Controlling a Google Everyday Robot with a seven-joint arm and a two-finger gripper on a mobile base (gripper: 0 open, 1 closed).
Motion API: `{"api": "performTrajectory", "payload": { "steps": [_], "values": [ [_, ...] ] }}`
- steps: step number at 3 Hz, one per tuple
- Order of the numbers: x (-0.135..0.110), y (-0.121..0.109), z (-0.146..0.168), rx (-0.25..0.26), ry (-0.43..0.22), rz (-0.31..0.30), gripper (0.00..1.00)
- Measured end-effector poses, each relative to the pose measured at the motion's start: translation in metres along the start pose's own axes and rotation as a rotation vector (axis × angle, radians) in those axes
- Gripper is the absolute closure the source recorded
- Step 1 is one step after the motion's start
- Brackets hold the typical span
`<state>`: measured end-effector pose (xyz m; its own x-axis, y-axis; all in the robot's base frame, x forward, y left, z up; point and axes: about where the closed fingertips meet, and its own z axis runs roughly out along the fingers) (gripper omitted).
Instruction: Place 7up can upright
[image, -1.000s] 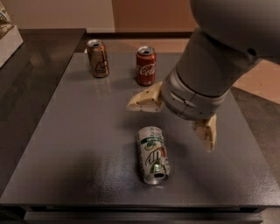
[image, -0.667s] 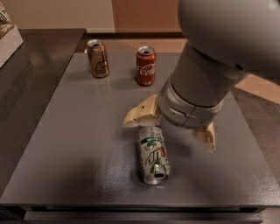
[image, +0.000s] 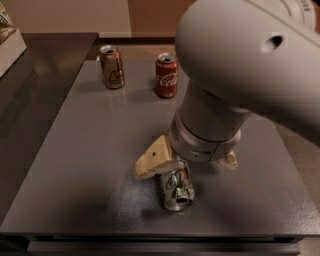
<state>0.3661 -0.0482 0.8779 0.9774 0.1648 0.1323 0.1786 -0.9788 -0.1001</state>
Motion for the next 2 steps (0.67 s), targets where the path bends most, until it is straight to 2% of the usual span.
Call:
{"api": "performTrajectory", "payload": {
  "steps": [1, 2],
  "values": [
    [-0.003, -0.001, 0.014, -0.033, -0.003, -0.084, 0.0],
    [-0.003, -0.001, 0.024, -0.056, 0.002, -0.083, 0.0]
  ]
}}
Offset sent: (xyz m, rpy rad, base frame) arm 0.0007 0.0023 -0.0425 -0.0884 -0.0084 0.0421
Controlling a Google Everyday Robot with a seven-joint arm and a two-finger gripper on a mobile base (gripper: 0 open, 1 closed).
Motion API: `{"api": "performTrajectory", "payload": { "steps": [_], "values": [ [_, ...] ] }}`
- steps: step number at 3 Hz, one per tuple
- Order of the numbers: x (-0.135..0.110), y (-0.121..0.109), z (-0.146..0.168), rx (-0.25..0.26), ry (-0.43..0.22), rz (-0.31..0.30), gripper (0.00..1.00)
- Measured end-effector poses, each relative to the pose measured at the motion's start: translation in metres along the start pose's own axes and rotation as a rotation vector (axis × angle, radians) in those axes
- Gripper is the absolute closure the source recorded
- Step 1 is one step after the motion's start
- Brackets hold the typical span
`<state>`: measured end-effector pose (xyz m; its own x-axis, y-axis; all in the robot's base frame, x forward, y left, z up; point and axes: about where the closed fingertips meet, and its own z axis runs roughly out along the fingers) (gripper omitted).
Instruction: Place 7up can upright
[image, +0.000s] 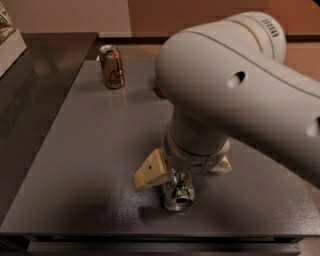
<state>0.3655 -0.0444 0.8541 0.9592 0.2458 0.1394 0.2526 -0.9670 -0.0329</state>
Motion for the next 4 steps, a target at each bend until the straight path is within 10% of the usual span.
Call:
{"api": "performTrajectory", "payload": {
  "steps": [1, 4],
  "values": [
    [0.0028, -0.0008, 0.0072, -0.025, 0.011, 0.051, 0.0],
    [0.0065, 0.0022, 0.0078, -0.104, 0.011, 0.172, 0.65]
  ]
}}
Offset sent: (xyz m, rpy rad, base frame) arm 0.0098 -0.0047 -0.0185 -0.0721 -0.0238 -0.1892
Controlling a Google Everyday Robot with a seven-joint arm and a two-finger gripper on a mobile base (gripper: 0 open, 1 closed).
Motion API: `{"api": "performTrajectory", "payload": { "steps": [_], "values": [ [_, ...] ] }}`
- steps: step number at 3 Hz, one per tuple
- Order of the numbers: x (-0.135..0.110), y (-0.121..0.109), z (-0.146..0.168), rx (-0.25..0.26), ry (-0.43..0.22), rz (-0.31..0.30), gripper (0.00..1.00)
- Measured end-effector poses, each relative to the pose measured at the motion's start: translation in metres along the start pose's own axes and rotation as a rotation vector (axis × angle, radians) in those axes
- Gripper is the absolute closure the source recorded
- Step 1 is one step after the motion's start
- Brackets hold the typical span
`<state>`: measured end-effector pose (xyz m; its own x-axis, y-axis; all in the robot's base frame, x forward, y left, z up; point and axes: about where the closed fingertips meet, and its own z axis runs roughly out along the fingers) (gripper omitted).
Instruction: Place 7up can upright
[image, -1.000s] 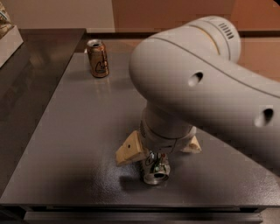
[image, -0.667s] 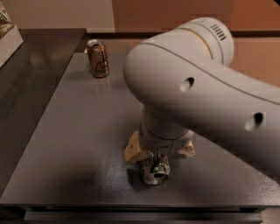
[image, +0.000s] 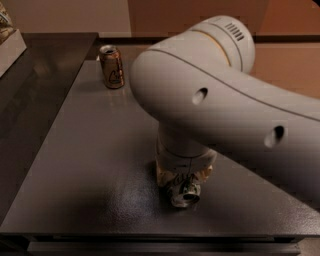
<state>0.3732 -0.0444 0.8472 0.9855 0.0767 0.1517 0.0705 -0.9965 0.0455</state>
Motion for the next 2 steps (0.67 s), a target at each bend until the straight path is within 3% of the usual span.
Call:
{"api": "performTrajectory", "payload": {
  "steps": [1, 2],
  "values": [
    [0.01, -0.01, -0.008, 0.008, -0.028, 0.086, 0.87],
    [0.035, -0.024, -0.024, 0.042, -0.074, 0.254, 1.0]
  ]
}}
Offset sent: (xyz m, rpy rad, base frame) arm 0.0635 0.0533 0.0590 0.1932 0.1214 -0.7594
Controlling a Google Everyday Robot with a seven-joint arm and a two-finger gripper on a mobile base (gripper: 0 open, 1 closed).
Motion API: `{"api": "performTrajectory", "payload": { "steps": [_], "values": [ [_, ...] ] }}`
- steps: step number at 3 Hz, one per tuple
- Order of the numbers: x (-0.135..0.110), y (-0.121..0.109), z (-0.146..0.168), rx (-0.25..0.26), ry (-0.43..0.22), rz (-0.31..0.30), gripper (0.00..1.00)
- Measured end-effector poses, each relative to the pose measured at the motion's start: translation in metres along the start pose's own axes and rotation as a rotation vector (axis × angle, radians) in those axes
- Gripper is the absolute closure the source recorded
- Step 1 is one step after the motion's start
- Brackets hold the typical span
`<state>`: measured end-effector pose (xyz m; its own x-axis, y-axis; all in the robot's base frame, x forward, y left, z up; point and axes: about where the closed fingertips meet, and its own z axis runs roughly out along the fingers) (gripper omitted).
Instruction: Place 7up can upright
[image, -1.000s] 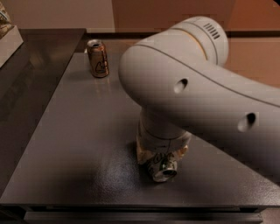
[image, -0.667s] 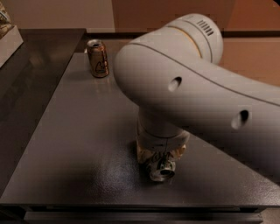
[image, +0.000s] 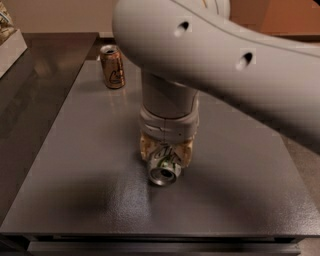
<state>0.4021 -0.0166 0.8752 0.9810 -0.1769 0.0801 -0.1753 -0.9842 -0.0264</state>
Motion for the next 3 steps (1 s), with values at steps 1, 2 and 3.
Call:
{"api": "performTrajectory", "payload": {
  "steps": [1, 2, 3],
  "values": [
    [0.021, -0.015, -0.018, 0.047, -0.069, 0.184, 1.0],
    [0.037, -0.022, -0.035, 0.122, -0.149, 0.41, 1.0],
    [0.043, -0.022, -0.043, 0.208, -0.237, 0.652, 1.0]
  ]
}}
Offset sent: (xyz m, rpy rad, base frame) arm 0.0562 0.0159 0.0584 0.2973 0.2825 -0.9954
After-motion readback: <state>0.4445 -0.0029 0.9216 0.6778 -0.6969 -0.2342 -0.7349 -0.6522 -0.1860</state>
